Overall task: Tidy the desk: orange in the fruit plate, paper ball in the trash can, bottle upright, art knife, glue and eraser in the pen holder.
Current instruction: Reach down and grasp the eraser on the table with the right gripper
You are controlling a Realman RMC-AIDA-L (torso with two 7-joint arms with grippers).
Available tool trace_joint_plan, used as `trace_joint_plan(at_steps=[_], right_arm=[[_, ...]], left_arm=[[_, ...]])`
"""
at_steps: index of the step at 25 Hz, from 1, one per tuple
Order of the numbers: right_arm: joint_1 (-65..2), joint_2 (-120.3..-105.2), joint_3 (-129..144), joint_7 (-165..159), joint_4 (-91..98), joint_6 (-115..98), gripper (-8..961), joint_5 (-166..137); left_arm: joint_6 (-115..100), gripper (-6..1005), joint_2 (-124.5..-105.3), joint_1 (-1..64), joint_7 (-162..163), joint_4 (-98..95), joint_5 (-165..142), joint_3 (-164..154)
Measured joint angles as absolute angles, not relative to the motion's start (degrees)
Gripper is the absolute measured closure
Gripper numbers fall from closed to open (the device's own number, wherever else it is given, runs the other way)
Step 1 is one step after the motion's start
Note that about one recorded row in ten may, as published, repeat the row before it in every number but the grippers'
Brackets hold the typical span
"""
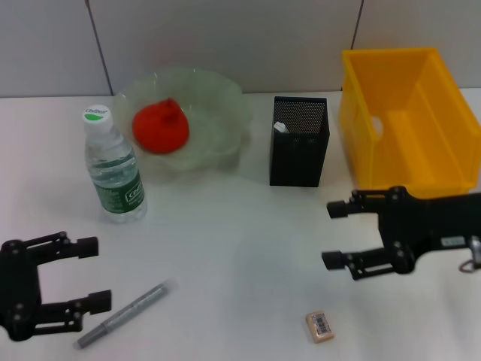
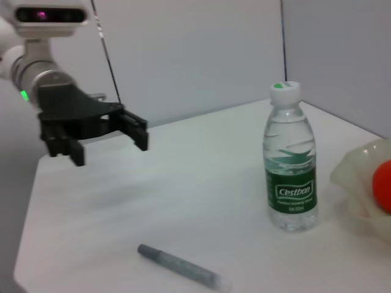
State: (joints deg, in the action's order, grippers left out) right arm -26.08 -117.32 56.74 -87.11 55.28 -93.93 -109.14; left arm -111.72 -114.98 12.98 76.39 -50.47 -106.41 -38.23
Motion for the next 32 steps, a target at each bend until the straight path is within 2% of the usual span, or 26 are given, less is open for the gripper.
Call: trace_joint_plan(at_steps=[2, 3, 6, 13, 17, 19, 22, 28, 32], right_arm=[[-25.7, -117.13, 54.6, -84.7, 53.6, -96.7, 128, -109.2], [-25.6, -116.95, 53.7, -84.0, 53.0, -97.6, 128, -109.3], [-24.8, -116.25, 52.0, -82.8, 51.9, -99.5, 128, -109.3], [-23.5, -115.51, 51.7, -84.6, 53.3, -100.6, 129, -109.4], [-23.4, -116.75, 52.0, -87.3, 58.1, -102.1, 130, -110.4], [-23.4, -118.43, 52.1, -91.6, 64.3, -102.3, 130, -113.4], [-23.7, -119.10, 52.8, -96.1, 69.2, -102.5, 130, -116.1], [-26.2, -118.88, 61.2, -114.6, 83.7, -103.3, 131, -125.1], [-30.2, -118.92, 68.5, -126.9, 91.3, -106.6, 132, -133.5]], left_arm=[[-111.6, 189, -115.67, 13.5, 78.0, -52.9, -107.7, -38.2], [-111.5, 189, -117.09, 14.6, 81.0, -57.4, -110.2, -38.2], [-111.3, 189, -118.38, 16.1, 84.6, -62.5, -113.0, -38.7], [-110.3, 189, -118.27, 17.9, 86.2, -62.1, -113.3, -39.6], [-109.7, 189, -118.25, 17.8, 85.0, -60.8, -113.3, -39.6], [-109.0, 189, -118.19, 17.4, 84.8, -60.5, -113.4, -39.6], [-108.2, 189, -118.13, 17.0, 84.7, -60.5, -113.4, -39.5], [-108.0, 188, -118.09, 15.9, 84.8, -61.8, -113.9, -39.5], [-108.0, 188, -118.10, 15.4, 84.8, -62.0, -114.4, -39.1]])
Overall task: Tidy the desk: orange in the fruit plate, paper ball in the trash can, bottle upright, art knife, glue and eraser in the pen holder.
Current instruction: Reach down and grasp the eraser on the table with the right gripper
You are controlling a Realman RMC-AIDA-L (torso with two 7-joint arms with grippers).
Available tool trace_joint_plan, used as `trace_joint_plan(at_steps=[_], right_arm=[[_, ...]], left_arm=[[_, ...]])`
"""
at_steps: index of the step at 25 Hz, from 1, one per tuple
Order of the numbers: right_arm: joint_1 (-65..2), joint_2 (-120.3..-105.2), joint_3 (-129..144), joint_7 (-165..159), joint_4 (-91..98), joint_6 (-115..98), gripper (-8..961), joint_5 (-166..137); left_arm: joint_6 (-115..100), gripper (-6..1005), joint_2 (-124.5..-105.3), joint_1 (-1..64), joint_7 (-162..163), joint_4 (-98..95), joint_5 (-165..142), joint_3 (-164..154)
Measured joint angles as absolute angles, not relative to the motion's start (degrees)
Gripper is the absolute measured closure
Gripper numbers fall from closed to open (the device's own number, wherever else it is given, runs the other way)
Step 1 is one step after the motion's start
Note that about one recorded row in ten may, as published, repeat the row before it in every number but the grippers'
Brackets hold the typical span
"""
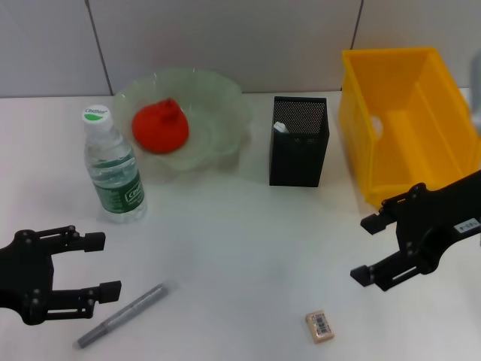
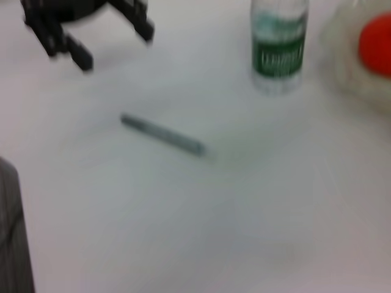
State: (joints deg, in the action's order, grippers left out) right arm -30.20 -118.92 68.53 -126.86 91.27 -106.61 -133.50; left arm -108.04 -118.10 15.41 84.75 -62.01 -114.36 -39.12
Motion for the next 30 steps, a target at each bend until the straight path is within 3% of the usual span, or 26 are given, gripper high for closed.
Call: trace_joint_plan(at_steps=[12, 30], right_arm=[[-44.5, -119.41, 95.4, -147.5, 81.5, -102.8, 133, -145.4], [-46.7, -119.72, 108.0, -153.0, 73.1, -93.9, 165, -146.1]], left_arm=[[-107.7, 188, -118.18, 15.0, 83.9, -61.4, -114.6, -39.1], [-106.6, 188, -118.24, 14.6, 83.2, -60.5, -114.4, -39.1]])
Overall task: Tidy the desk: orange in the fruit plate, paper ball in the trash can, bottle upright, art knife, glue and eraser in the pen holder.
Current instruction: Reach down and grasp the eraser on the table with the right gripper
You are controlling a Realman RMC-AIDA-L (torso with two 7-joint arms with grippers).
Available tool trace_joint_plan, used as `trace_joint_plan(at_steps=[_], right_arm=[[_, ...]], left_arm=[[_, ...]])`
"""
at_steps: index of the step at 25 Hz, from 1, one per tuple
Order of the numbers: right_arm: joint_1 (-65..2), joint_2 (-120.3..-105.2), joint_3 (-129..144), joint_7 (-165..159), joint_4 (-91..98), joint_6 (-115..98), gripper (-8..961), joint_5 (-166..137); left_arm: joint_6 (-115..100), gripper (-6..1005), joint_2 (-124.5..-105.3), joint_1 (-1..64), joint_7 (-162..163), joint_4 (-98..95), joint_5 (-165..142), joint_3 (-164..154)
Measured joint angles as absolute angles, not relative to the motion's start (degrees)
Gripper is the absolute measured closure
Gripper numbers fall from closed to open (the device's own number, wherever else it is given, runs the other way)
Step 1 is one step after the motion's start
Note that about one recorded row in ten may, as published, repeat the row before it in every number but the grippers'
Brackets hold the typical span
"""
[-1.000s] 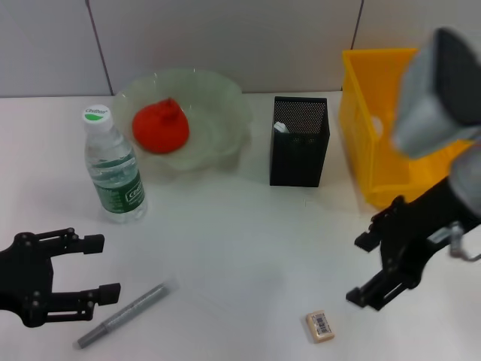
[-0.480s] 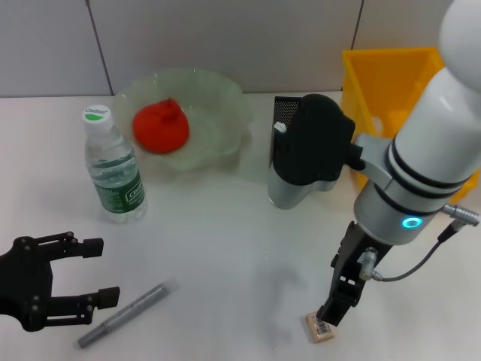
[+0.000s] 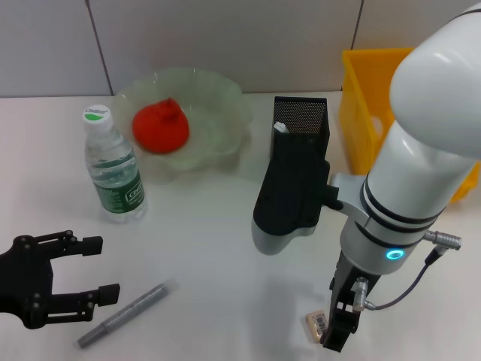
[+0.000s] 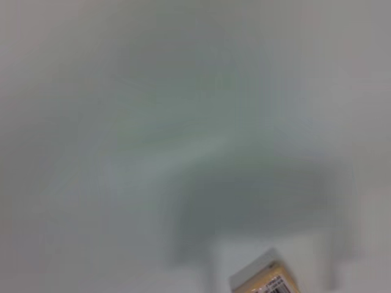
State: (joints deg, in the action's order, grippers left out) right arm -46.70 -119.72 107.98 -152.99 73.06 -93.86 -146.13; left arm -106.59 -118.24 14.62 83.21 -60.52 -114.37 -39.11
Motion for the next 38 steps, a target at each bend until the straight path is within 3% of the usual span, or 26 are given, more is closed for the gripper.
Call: trace_joint_plan(at_steps=[37, 38], right_arm=[[-46.6, -119.80, 114.1, -152.5, 69.8, -87.2, 232, -144.5], [-46.6, -119.80, 114.1, -152.5, 69.8, -87.2, 272, -144.5]], left_arm=[[-105.8, 188, -118.21, 14.6, 82.5, -59.1, -114.2, -38.4], [-105.8, 188, -118.21, 14.6, 82.5, -59.1, -114.2, -38.4]])
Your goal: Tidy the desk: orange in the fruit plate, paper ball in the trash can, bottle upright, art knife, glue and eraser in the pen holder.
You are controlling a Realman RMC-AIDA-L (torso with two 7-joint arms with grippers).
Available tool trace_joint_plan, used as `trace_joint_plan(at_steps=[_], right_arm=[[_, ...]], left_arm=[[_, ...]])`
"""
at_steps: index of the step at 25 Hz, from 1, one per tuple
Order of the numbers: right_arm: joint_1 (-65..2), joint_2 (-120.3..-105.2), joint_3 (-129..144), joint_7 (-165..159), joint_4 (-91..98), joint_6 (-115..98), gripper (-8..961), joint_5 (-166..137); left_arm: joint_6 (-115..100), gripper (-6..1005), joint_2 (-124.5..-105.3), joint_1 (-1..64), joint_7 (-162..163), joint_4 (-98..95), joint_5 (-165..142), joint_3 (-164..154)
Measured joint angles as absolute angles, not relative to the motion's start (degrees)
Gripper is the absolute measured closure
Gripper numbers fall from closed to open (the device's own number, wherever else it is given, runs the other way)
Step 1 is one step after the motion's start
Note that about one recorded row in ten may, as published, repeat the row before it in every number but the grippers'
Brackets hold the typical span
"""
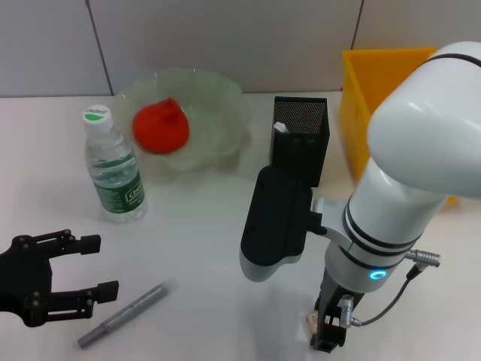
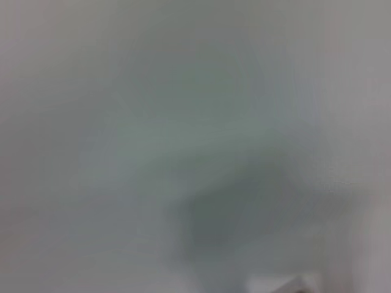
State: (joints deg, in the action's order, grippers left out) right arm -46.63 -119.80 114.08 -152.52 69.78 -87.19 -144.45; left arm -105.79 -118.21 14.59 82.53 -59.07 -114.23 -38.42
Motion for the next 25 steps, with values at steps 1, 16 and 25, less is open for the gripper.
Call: trace_joint_plan(at_steps=[1, 16, 25], right_arm=[[-46.6, -119.79, 114.1, -152.5, 69.8, -87.2, 312, -144.5], [-46.7, -119.79, 113.3, -152.6, 71.0, -89.2, 501, -144.5], [-45.8, -119.42, 105.5, -152.7, 80.4, -95.1, 504, -147.4]], left_arm=[[-105.8, 188, -118.21, 14.6, 82.5, -59.1, -114.2, -38.4], [-105.8, 189, -118.21, 14.7, 82.5, -59.1, -114.2, -38.3], [-105.6, 188, -118.21, 14.6, 82.0, -59.0, -114.2, -38.2]])
